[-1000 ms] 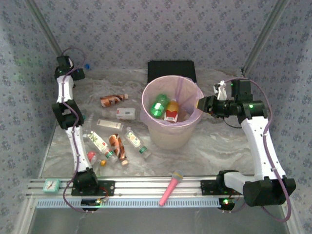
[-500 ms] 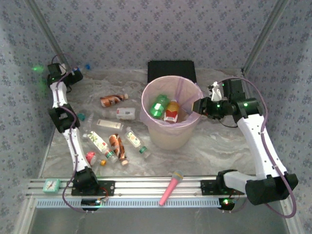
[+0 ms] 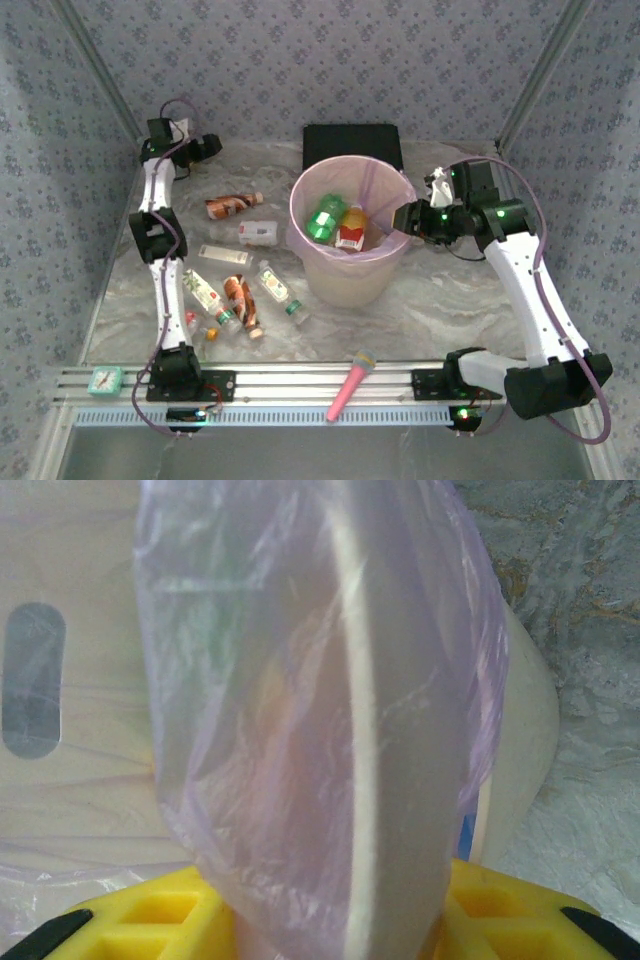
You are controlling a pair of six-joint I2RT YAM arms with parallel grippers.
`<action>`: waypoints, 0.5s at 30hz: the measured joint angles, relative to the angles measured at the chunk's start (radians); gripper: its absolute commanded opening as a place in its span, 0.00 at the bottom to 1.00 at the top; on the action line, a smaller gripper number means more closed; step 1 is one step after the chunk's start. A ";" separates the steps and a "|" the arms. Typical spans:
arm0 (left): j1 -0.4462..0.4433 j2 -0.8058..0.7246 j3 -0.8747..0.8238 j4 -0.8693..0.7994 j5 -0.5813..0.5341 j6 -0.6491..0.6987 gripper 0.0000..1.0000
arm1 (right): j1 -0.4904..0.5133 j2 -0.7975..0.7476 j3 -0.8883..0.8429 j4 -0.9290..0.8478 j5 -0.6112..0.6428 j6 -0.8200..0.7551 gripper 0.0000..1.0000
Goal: Put the plastic bottles in the bin
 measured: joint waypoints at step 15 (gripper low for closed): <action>0.170 -0.105 -0.005 0.061 -0.409 -0.288 0.92 | 0.024 0.018 0.000 0.037 0.002 0.008 0.43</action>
